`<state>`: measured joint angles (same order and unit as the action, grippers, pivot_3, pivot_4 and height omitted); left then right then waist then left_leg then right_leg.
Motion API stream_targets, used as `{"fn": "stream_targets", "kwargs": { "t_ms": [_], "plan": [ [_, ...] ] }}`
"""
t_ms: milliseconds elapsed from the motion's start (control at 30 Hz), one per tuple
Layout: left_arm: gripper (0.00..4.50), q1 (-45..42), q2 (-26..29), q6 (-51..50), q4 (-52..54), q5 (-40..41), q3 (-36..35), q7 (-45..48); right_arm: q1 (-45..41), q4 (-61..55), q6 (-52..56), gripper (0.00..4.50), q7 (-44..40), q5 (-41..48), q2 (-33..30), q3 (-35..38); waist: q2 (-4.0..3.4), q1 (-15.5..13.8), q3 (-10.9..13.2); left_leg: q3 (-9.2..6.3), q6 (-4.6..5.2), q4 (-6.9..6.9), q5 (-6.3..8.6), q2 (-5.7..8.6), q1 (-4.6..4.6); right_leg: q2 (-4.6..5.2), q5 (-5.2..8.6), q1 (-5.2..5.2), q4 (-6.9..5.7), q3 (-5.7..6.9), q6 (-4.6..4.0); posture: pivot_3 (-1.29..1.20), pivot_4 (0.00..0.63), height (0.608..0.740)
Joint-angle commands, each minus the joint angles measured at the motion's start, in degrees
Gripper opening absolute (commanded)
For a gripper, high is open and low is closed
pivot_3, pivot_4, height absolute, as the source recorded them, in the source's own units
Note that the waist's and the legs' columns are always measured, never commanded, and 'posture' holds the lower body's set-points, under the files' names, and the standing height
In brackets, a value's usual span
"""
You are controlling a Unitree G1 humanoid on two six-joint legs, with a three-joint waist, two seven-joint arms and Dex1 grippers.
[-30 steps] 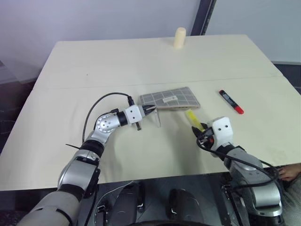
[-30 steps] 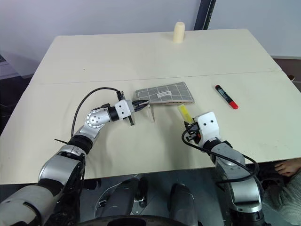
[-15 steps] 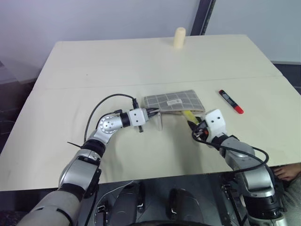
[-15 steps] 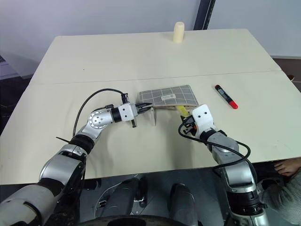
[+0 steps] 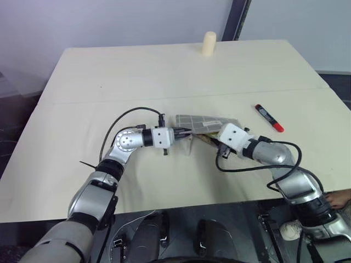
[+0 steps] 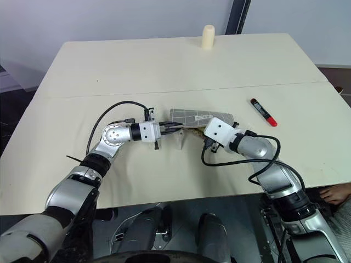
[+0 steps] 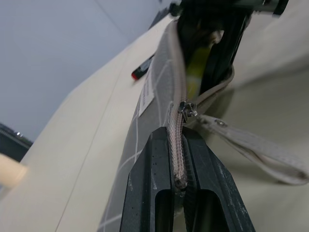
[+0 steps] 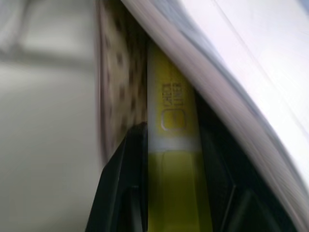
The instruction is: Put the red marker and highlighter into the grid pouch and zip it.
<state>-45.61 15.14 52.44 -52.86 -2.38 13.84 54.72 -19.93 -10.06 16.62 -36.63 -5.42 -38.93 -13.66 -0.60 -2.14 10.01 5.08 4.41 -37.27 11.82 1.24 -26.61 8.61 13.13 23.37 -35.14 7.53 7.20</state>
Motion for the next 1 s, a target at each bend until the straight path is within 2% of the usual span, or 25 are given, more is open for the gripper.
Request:
{"fn": "stream_targets", "kwargs": {
  "t_ms": [33, 100, 167, 233, 333, 367, 600, 767, 900, 1000],
  "plan": [
    [0.00, -0.13, -0.69, -1.02, 3.82, 4.49, -0.77, 2.82, -1.51, 2.30, -7.54, 0.91, -1.90, -2.52, -0.56, -1.98, 0.00, 0.02, 0.00, 0.00, 0.00, -0.02, 0.00, 0.00, 0.01, -0.02, 0.00, -0.01, 0.00, 0.00, 0.00, 0.00, 0.150, 0.740],
    [0.00, -0.04, -0.70, -2.07, 4.37, 5.27, -1.11, 3.27, -1.51, 3.83, -9.77, 0.91, -2.20, -2.69, -0.29, -1.48, 0.00, 0.02, 0.00, 0.00, 0.00, -0.03, 0.00, 0.00, 0.01, -0.02, 0.00, -0.02, -0.01, 0.00, 0.00, 0.00, 0.150, 0.740],
    [0.00, -0.20, -0.38, -2.93, 4.06, 4.99, -1.50, 2.65, -1.12, 4.70, -10.45, 1.97, -1.48, -1.17, 0.50, 1.12, 0.00, 0.01, 0.00, 0.00, 0.00, -0.05, 0.00, 0.00, 0.01, -0.03, 0.00, -0.02, -0.03, 0.00, 0.00, 0.00, 0.150, 0.740],
    [0.00, -0.11, -0.11, -3.39, 4.07, 4.77, -1.66, 2.24, -0.55, 4.56, -11.86, 2.71, -1.69, -1.35, 0.07, 1.77, 0.00, 0.06, 0.00, 0.00, 0.08, -0.05, -0.05, 0.00, 0.01, -0.03, -0.01, -0.02, -0.04, 0.00, 0.00, 0.00, 0.150, 0.740],
    [0.00, 0.34, 0.08, -3.51, 4.33, 5.32, -1.94, 2.44, 1.49, 0.98, -12.53, 4.32, -3.04, 1.37, -0.53, 4.52, 0.01, -0.06, 0.00, 0.00, 0.08, -0.05, -0.05, 0.00, 0.01, -0.03, 0.00, -0.01, -0.06, 0.00, 0.00, 0.00, 0.150, 0.740],
    [0.00, 0.48, 0.08, -3.85, 4.56, 5.75, -2.18, 2.49, 2.49, -0.91, -12.78, 4.47, -3.78, 2.94, -0.97, 6.02, 0.01, -0.05, 0.00, -0.01, 0.08, -0.04, -0.05, 0.00, 0.01, -0.03, 0.00, -0.01, -0.05, 0.00, 0.00, 0.00, 0.150, 0.740],
    [0.00, 0.43, 0.58, -4.18, 3.88, 5.21, -2.98, 1.60, 14.74, -16.31, -3.05, 4.47, -7.72, 20.36, -0.43, 18.36, 0.02, -0.24, 0.01, -0.04, 0.00, -0.04, 0.01, 0.00, 0.01, 0.00, -0.01, -0.07, -0.04, 0.00, 0.00, 0.00, 0.150, 0.740],
    [0.00, 0.30, 0.47, -4.24, 2.93, 4.44, -2.93, 0.61, 27.09, -23.77, -3.35, 4.47, -6.42, 24.01, 1.09, 24.03, 0.04, -0.18, 0.02, -0.05, 0.00, -0.04, 0.02, 0.00, 0.02, 0.03, 0.00, -0.11, -0.01, 0.01, 0.00, 0.00, 0.150, 0.740],
    [0.00, 0.32, 0.30, -3.89, 1.90, 3.46, -2.52, -0.36, 25.88, -21.88, -0.12, 4.47, 1.57, 28.08, 6.35, 30.77, 0.04, 0.01, 0.02, -0.03, -0.02, -0.04, 0.02, -0.05, 0.09, 0.01, -0.05, -0.11, -0.02, -0.04, -0.06, 0.00, 0.150, 0.740],
    [0.00, 0.15, -0.18, -3.80, 1.46, 2.68, -2.26, -1.36, 22.83, -16.14, 2.41, 4.47, 7.57, 23.89, 5.89, 33.96, 0.04, -0.06, 0.02, -0.02, -0.02, -0.04, 0.02, -0.06, 0.10, 0.02, -0.04, -0.10, 0.00, -0.04, -0.09, 0.00, 0.150, 0.740]
  ]
}}
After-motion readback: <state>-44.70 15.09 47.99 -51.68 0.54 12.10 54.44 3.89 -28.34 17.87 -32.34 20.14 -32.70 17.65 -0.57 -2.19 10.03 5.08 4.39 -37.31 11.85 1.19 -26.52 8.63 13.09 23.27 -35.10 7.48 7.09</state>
